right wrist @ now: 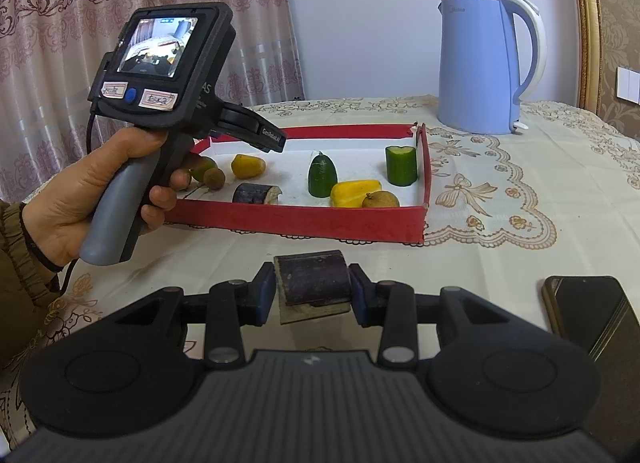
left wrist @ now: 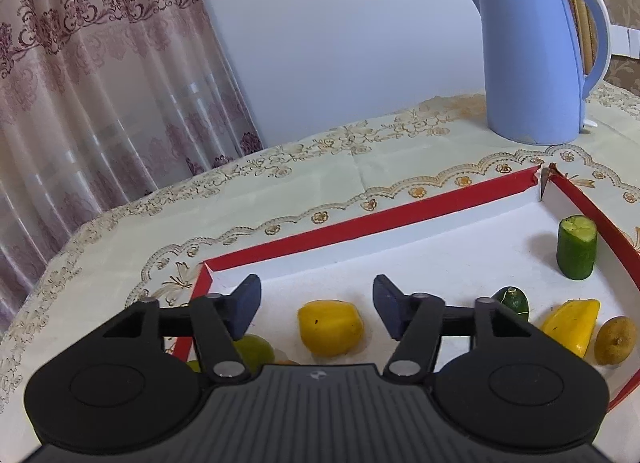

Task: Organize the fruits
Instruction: 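Withdraw the left tool from the tray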

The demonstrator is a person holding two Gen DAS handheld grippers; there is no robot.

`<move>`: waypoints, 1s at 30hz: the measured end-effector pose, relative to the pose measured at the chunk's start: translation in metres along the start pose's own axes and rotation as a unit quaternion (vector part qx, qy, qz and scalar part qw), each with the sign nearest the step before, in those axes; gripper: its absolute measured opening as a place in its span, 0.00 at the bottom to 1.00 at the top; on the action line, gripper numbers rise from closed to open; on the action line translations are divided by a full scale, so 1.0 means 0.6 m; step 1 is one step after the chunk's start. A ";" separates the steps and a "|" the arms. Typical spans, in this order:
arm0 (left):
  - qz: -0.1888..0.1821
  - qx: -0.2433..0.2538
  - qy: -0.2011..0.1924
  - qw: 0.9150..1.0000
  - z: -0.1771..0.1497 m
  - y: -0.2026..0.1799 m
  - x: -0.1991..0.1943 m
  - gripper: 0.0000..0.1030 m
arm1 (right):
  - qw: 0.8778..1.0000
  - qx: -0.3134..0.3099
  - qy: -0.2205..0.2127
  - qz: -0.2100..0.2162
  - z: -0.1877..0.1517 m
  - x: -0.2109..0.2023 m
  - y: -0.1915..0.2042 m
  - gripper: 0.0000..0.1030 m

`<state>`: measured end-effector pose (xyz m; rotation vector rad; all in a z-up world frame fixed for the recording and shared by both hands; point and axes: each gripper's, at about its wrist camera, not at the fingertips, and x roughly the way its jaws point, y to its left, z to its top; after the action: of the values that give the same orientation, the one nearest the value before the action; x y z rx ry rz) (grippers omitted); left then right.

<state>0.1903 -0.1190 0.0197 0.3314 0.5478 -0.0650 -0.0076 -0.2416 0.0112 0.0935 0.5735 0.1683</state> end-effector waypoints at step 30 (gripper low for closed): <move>0.038 -0.128 -0.004 0.991 -0.147 0.127 -0.125 0.80 | 1.000 -0.011 -0.010 -0.006 0.018 -0.004 0.041 0.35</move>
<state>0.0935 -0.0203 0.0105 0.1010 0.5283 0.0782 -0.0068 -0.2186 0.0245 0.0713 0.5524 0.1619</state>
